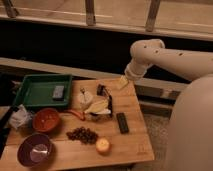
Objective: Wipe purple bowl with eraser
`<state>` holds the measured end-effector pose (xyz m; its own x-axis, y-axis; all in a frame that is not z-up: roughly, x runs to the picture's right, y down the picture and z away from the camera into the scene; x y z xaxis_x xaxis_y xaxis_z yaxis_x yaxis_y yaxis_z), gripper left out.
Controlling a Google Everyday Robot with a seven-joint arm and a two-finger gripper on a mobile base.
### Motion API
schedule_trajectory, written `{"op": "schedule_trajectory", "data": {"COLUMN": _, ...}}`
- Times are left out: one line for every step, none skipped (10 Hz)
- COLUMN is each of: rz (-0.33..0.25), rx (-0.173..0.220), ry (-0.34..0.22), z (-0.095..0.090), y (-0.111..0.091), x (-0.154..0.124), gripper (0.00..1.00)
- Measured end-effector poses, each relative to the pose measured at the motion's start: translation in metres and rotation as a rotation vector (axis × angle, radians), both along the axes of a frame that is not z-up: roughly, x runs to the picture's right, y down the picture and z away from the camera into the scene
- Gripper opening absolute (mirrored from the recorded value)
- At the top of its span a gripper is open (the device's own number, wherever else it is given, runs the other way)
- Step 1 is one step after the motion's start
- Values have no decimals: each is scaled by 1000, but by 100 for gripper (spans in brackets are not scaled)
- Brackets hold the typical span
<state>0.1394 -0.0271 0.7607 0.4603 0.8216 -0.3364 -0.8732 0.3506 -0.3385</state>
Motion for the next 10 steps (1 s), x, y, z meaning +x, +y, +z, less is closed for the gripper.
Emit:
{"op": "schedule_trajectory", "data": {"rz": -3, "rx": 1, "ry": 1, "z": 0, "y": 0, "x": 0, "gripper": 80}}
{"op": "schedule_trajectory", "data": {"rz": -11, "rx": -2, "ry": 6, "z": 0, "y": 2, "x": 0, "gripper": 80}}
{"op": "schedule_trajectory", "data": {"rz": -36, "rx": -12, "ry": 9, "z": 5, "y": 9, "x": -9, "gripper": 80}}
{"op": "schedule_trajectory", "data": {"rz": -55, "rx": -18, "ry": 12, "z": 8, "y": 14, "x": -15, "gripper": 80}}
{"op": "schedule_trajectory", "data": {"rz": -73, "rx": -30, "ry": 18, "z": 12, "y": 22, "x": -21, "gripper": 80}}
{"op": "schedule_trajectory", "data": {"rz": -85, "rx": -41, "ry": 26, "z": 15, "y": 28, "x": -20, "gripper": 80}}
{"op": "schedule_trajectory", "data": {"rz": -86, "rx": -58, "ry": 33, "z": 19, "y": 36, "x": -18, "gripper": 80}}
{"op": "schedule_trajectory", "data": {"rz": -88, "rx": -76, "ry": 41, "z": 23, "y": 44, "x": -17, "gripper": 80}}
{"op": "schedule_trajectory", "data": {"rz": -93, "rx": -100, "ry": 53, "z": 28, "y": 55, "x": -15, "gripper": 80}}
{"op": "schedule_trajectory", "data": {"rz": -96, "rx": -124, "ry": 68, "z": 32, "y": 67, "x": -12, "gripper": 80}}
